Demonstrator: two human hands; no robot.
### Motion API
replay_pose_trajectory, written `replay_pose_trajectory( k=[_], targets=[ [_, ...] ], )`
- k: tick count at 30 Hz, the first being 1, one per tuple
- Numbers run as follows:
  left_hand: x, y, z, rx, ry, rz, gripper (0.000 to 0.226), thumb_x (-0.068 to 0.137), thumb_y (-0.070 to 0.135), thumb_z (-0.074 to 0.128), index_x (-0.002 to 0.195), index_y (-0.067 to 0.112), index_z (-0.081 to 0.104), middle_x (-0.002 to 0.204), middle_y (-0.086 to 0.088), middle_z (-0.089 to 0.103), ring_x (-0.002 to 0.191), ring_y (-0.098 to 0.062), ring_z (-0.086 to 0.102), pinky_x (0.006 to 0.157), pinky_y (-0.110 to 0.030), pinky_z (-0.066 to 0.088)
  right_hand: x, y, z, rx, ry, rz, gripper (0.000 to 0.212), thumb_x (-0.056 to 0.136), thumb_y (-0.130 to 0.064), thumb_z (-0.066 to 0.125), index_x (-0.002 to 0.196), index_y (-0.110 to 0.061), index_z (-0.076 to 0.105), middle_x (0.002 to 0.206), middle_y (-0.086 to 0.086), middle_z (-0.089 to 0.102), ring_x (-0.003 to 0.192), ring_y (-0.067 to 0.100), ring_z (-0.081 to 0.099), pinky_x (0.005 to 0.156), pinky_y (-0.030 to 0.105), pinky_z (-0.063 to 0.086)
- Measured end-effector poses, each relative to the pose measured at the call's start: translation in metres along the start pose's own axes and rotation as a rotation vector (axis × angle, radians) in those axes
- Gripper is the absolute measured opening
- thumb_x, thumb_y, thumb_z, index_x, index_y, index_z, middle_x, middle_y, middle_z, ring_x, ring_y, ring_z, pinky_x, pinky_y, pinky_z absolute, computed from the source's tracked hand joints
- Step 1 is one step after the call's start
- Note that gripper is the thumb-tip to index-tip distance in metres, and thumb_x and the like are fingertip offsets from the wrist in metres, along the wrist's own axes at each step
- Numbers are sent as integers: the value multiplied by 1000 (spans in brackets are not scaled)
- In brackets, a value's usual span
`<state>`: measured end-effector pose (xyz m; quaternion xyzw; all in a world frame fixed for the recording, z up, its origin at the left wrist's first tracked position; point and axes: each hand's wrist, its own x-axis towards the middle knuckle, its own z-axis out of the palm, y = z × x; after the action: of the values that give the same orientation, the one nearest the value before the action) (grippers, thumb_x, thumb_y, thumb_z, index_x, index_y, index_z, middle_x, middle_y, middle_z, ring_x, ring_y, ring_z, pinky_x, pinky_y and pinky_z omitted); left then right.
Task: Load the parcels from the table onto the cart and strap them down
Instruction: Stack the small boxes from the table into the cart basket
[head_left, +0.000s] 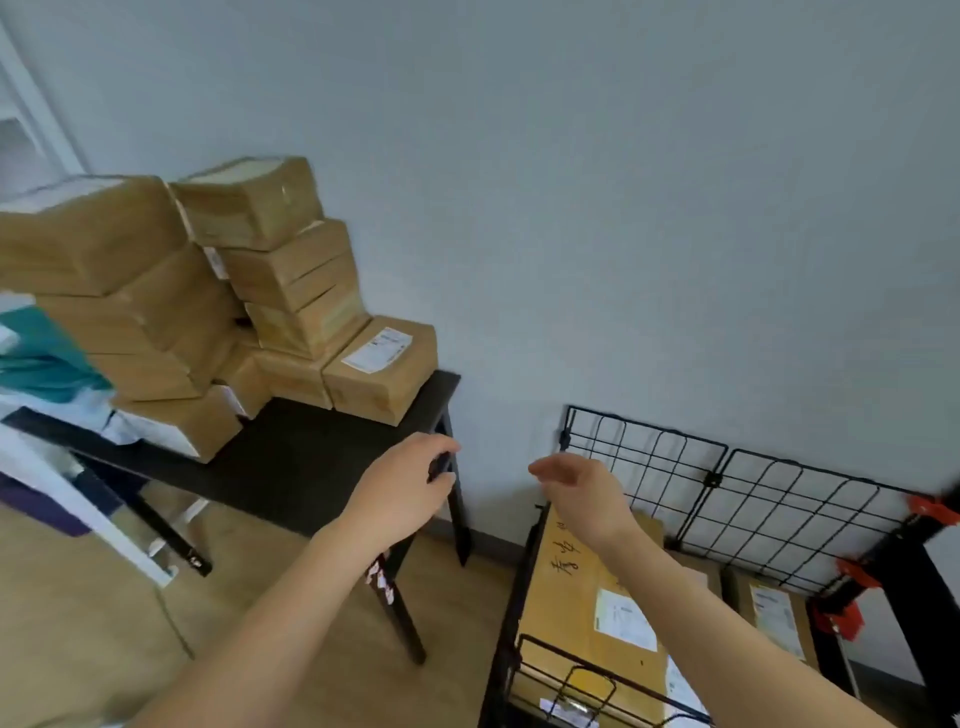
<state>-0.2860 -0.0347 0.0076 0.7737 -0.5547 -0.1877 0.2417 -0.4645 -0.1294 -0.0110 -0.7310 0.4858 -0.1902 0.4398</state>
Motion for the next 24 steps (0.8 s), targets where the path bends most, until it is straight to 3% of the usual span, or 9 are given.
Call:
replay_pose_trajectory(
  k=[7,16,24],
  targets=[
    [-5,-55,-54,-66,112,-126,39,94,23,54,132,29,47,135,11,49,122,-4,46,96,-22,39,22,-64,55,-10,-72,-58,32,93,-4,46,114,-19,65,122,-2,63,111,13,56,93,24,44],
    [58,-114,-98,-146,142,-277,38,94,25,54,131,26,49,133,8,52,121,-8,48,100,-28,40,119,-113,100,3,-111,-41,31,92,-8,49,118,-17,65,122,-1,62,106,13,55,87,21,41],
    [125,-151,-120,-97,109,-278,40,95,31,52,134,29,46,132,8,50,108,0,44,89,-18,36,210,-126,128,21,-125,73,31,89,-8,49,114,-15,64,118,3,61,101,16,53,90,25,43]
  ],
)
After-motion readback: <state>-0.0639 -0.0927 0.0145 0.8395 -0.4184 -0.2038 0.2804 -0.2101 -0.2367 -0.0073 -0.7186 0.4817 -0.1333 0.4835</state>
